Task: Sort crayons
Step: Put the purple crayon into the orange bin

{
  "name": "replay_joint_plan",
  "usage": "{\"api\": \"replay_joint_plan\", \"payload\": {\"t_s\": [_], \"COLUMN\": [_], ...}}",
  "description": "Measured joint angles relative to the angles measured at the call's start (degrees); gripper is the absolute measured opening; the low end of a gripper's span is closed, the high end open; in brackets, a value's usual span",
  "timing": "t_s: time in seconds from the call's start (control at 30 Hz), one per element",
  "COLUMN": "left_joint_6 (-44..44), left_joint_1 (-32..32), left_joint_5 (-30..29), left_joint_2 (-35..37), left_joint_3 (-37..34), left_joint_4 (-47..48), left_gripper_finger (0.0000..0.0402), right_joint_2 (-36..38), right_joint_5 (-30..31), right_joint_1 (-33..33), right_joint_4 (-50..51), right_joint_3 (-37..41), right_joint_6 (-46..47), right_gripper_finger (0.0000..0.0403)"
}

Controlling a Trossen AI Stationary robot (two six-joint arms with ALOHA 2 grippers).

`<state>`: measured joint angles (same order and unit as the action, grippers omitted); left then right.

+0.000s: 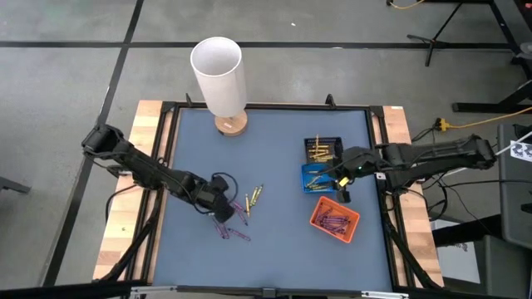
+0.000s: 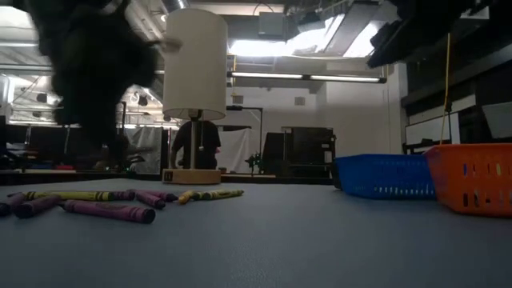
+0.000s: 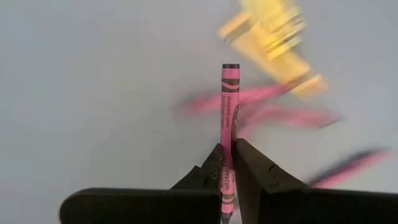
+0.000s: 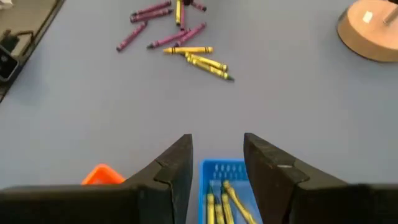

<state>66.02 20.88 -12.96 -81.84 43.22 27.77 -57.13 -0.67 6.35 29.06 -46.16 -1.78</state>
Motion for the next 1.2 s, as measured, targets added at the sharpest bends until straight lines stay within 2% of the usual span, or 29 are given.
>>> {"api": "replay_joint_plan", "payload": {"t_s": [0.23, 0.43, 0.63, 0.83, 0.97, 1.13, 1.2], "left_joint_6": [-15.6, -28.3, -42.2, -52.4, -57.2, -60.5, -60.7], "left_joint_1": [-1.5, -2.2, -2.2, -2.2, -2.2, -2.2, -2.2], "left_joint_5": [-2.9, -4.0, -7.7, -10.8, -12.3, -13.4, -13.4], "left_joint_2": [0.0, 0.0, 0.0, 0.0, 0.1, 0.1, 0.1], "left_joint_3": [0.2, 0.2, 0.2, 0.2, 0.2, 0.2, 0.2], "left_joint_4": [-23.2, -37.1, -44.7, -49.4, -51.7, -52.8, -53.0], "left_gripper_finger": [0.0007, 0.0007, 0.0007, 0.0007, 0.0007, 0.0007, 0.0007], "right_joint_2": [-5.3, -11.1, -16.5, -21.3, -23.9, -26.4, -27.0], "right_joint_5": [0.0, 0.0, 0.0, 0.0, -0.9, -6.5, -6.9], "right_joint_1": [0.0, 0.0, 0.0, 0.0, 0.0, 0.0, 0.1], "right_joint_4": [-16.2, -29.7, -42.5, -52.8, -59.3, -66.3, -68.3], "right_joint_3": [4.6, 4.7, 4.6, 4.6, 4.6, 4.6, 4.6], "right_joint_6": [0.0, 0.0, 0.0, -0.1, 0.0, -0.1, -0.1], "right_gripper_finger": [0.0143, 0.0143, 0.0143, 0.0143, 0.0143, 0.0143, 0.0143]}}
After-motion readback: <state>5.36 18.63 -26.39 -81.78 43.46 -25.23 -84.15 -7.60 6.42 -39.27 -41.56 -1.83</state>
